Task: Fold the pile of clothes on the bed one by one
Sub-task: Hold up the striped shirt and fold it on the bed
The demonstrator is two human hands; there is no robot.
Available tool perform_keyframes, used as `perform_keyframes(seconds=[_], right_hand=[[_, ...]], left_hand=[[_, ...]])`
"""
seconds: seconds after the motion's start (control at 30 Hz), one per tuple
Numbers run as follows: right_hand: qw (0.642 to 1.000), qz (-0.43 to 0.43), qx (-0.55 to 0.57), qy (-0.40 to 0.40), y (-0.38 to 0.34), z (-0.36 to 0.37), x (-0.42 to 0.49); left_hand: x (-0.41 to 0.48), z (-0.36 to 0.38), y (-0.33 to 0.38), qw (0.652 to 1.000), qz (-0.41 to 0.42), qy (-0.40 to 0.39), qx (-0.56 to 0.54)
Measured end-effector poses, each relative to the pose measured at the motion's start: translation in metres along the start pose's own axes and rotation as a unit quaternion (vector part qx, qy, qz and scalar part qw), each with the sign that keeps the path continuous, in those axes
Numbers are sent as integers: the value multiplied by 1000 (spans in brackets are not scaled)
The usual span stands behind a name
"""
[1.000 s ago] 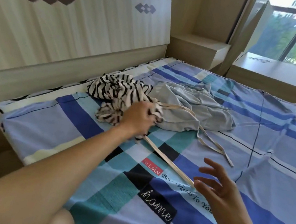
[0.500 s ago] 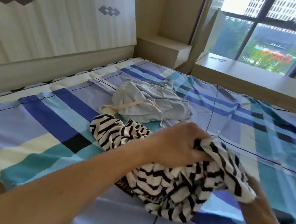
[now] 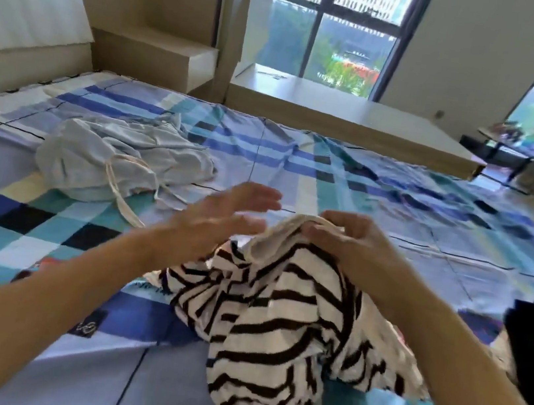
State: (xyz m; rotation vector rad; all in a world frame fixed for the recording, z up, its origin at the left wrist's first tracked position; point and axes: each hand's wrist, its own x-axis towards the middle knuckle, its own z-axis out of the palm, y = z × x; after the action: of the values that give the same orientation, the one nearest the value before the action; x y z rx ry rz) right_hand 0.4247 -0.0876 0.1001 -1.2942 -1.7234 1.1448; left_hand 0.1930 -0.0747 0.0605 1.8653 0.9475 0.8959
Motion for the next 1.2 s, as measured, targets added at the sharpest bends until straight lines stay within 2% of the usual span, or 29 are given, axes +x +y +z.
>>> perform_keyframes(seconds=[0.07, 0.17, 0.37, 0.57, 0.83, 0.9, 1.07, 1.2], right_hand=[[999, -15, 30, -13, 11, 8, 1], [998, -40, 38, -8, 28, 8, -3], [995, -81, 12, 53, 70, -13, -15], [995, -93, -19, 35, 97, -30, -20], [979, -65, 190, 46, 100, -43, -30], [976, -58, 201, 54, 98, -45, -29], [988, -79, 79, 109, 103, -37, -26], [979, -90, -112, 145, 113, -41, -27]], left_hand=[[-2, 20, -2, 998, 6, -34, 61], [2, 39, -12, 989, 31, 17, 144], [2, 19, -11, 998, 2, 57, 13], [9, 14, -17, 992, -3, 117, 48], [12, 12, -16, 978, 6, 204, 40], [11, 11, -16, 976, -1, 216, 19], [10, 13, -17, 976, -15, 217, 11], [10, 6, -21, 976, -19, 218, 11]])
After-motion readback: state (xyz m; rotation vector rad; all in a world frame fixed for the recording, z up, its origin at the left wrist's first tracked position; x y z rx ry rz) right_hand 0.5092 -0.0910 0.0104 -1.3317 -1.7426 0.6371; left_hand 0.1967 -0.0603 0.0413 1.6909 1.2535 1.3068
